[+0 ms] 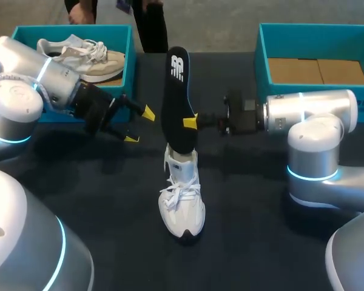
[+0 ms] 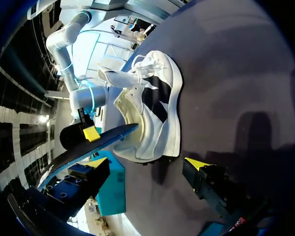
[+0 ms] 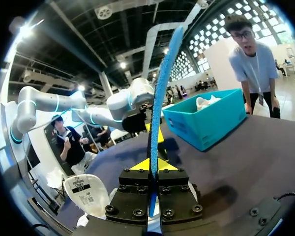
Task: Take the shoe out of the shoebox, open the shoe tongue, remove and reinsert the insole, then place the shoe into the shoebox
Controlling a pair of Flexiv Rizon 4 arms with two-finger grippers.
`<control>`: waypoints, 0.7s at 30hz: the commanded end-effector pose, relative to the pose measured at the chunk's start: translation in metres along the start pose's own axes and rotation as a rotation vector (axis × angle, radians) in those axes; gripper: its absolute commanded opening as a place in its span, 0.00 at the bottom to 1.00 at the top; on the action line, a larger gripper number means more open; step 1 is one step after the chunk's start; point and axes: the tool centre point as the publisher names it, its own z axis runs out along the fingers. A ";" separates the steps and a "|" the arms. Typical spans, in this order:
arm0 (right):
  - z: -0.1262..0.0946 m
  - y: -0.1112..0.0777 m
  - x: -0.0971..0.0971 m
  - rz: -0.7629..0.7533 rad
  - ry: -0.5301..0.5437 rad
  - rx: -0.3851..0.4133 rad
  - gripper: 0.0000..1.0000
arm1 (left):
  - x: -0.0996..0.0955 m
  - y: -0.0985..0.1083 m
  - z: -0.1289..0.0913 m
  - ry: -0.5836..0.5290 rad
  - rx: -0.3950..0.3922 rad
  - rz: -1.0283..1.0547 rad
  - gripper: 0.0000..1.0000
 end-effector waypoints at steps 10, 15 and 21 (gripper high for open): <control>0.013 0.002 0.005 0.066 -0.025 0.009 0.00 | 0.000 -0.001 0.000 0.001 -0.003 0.001 1.00; 0.015 0.004 0.006 0.083 -0.042 -0.002 0.00 | 0.000 -0.001 0.000 0.001 -0.003 0.001 1.00; 0.013 0.008 0.009 0.100 -0.074 -0.016 0.00 | 0.000 -0.001 0.000 0.001 -0.003 0.001 1.00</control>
